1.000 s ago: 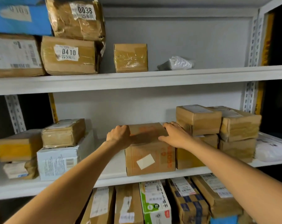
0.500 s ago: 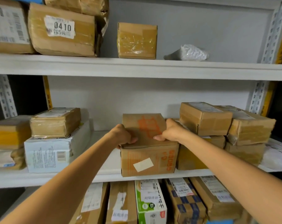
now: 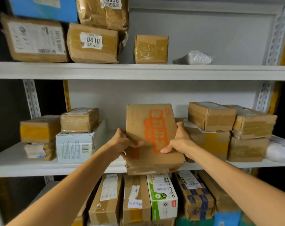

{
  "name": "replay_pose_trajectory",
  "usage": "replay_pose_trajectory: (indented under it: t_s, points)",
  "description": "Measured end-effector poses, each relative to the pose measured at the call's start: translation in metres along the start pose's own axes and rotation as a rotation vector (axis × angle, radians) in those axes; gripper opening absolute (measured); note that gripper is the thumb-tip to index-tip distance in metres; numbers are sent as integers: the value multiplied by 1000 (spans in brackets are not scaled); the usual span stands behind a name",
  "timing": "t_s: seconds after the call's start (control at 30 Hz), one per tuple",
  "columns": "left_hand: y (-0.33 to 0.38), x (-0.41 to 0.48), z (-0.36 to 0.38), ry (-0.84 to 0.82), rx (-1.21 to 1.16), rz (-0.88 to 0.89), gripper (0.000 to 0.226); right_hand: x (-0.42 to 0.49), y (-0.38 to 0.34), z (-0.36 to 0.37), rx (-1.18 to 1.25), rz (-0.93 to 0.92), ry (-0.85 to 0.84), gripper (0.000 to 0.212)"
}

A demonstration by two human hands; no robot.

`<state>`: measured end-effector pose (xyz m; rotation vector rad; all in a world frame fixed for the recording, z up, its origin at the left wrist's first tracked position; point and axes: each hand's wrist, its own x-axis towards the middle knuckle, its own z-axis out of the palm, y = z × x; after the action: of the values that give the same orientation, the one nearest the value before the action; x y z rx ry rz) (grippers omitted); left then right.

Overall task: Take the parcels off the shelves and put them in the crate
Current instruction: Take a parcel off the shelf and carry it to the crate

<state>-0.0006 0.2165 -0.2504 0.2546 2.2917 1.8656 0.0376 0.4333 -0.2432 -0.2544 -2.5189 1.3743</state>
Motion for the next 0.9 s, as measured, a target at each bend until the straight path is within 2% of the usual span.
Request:
replay_pose_trajectory:
  t_s: [0.1, 0.17, 0.23, 0.27, 0.4, 0.53, 0.6, 0.67, 0.77, 0.9]
  points:
    - [4, 0, -2, 182, -251, 191, 65, -5, -8, -4, 91, -98, 87, 100]
    - [3, -2, -8, 183, -314, 277, 80, -5, -12, -5, 157, -111, 107, 112]
    - [-1, -6, -15, 103, -238, 325, 106, -5, -9, -2, 197, -94, 118, 104]
    - [-5, -8, -16, 75, -168, 359, 109, -7, -5, 1, 190, -84, 132, 97]
    - [-23, -10, -18, 50, -85, 432, 100, -10, 9, 12, 174, -94, 163, 74]
    - [-26, -13, -23, 28, -73, 455, 87, -6, 11, 9, 205, -125, 196, 71]
    - [-25, -21, -21, 112, 48, 495, 88, -3, 13, 2, 327, -90, 169, 71]
    - [-24, -33, -11, 222, 244, 547, 98, -2, 19, -9, 609, -67, 62, 63]
    - [-20, -52, 12, 213, 290, 641, 120, -3, 30, -21, 981, -15, -44, 52]
    - [-17, -57, 20, 232, 288, 723, 116, -4, 36, -27, 999, -13, -63, 26]
